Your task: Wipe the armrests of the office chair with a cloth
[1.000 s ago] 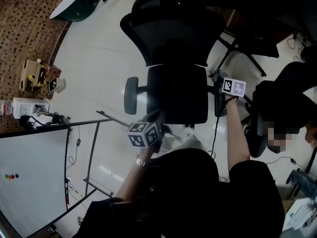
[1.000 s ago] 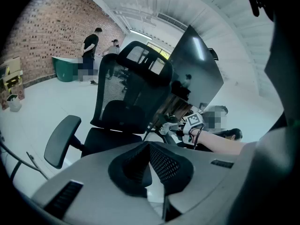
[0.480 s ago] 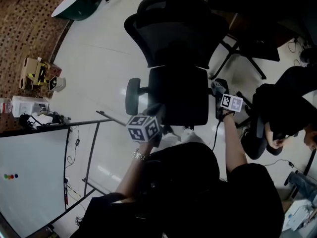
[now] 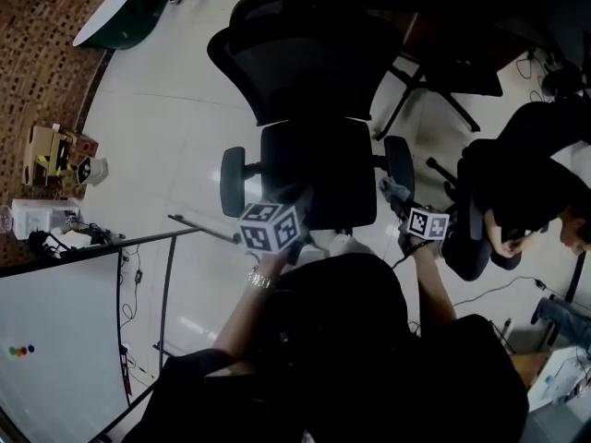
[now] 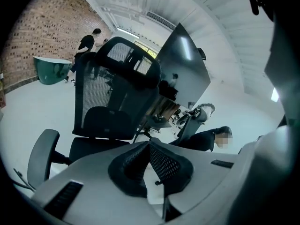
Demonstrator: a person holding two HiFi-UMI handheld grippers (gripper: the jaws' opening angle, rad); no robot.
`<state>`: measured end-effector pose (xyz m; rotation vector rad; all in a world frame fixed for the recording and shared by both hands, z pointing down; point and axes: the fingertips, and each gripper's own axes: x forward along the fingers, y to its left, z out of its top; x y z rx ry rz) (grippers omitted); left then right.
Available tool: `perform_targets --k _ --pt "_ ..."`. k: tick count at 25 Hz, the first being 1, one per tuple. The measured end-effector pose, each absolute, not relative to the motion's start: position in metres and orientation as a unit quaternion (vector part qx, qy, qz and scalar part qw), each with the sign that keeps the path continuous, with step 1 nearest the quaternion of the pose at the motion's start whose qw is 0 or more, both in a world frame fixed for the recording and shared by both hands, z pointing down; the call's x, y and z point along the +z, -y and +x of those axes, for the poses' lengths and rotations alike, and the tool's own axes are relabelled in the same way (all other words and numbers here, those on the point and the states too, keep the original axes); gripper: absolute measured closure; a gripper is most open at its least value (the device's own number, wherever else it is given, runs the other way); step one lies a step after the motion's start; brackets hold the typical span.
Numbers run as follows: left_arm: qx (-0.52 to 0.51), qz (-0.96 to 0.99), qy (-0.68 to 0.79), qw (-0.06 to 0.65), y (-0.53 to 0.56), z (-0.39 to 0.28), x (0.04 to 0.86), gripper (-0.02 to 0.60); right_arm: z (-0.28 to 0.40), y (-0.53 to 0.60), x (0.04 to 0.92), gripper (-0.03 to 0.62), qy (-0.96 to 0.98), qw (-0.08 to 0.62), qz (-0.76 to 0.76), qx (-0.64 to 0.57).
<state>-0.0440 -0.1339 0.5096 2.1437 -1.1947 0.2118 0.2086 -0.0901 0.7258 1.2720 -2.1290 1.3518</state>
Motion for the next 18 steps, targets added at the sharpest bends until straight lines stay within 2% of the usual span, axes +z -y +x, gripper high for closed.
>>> perform_targets --k 4,8,13,18 --pt "0.083 0.81 0.476 0.333 0.131 -0.064 0.511 0.583 0.228 0.136 0.697 0.579 0.79 0.108 0.474 0.374" --pt "0.082 0.796 0.496 0.336 0.123 -0.082 0.51 0.583 0.24 0.21 0.689 0.579 0.788 0.126 0.495 0.344" --pt "0.085 0.789 0.507 0.336 0.114 -0.093 0.51 0.583 0.248 0.26 0.714 0.579 0.741 0.174 0.514 0.396" --pt "0.084 0.788 0.507 0.341 0.107 -0.095 0.511 0.583 0.246 0.223 0.732 0.577 0.707 0.182 0.517 0.447"
